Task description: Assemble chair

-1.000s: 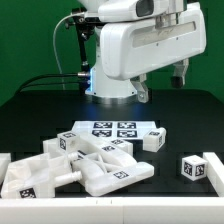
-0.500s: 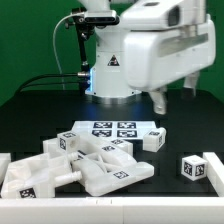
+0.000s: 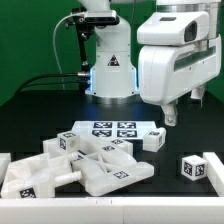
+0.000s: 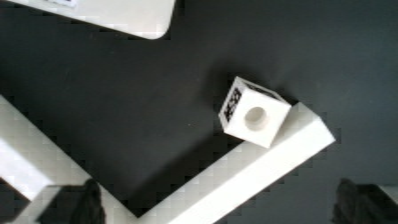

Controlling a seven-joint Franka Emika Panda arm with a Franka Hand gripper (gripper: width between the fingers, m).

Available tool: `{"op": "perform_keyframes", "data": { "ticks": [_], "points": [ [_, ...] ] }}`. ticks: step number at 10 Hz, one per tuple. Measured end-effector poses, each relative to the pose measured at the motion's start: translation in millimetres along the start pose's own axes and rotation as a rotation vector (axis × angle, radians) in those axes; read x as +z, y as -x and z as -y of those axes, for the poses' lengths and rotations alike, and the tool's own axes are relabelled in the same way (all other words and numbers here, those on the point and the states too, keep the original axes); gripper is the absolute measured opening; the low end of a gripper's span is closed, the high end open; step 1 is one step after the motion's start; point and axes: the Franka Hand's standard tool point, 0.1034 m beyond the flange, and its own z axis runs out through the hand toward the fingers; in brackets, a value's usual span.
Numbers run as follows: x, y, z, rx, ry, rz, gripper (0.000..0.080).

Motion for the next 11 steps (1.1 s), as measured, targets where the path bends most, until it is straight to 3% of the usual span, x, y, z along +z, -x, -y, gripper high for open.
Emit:
{"op": "perform_keyframes", "data": {
  "ticks": [1, 3, 8, 9, 11],
  "points": [
    [11.8, -3.3, 5.3, -0.097, 0.007, 0.031, 0.065],
    [32.1, -20.9, 0.9, -0.208, -0.012, 0.063, 0.065],
    [35.0, -18.6, 0.7, -0.226, -0.009, 0.067, 0.065],
    [47.5, -20.8, 5.1, -0.299, 0.005, 0.074, 0.065],
    [62.5, -19.6, 11.6, -0.289, -0.011, 0.075, 0.065]
  ]
}}
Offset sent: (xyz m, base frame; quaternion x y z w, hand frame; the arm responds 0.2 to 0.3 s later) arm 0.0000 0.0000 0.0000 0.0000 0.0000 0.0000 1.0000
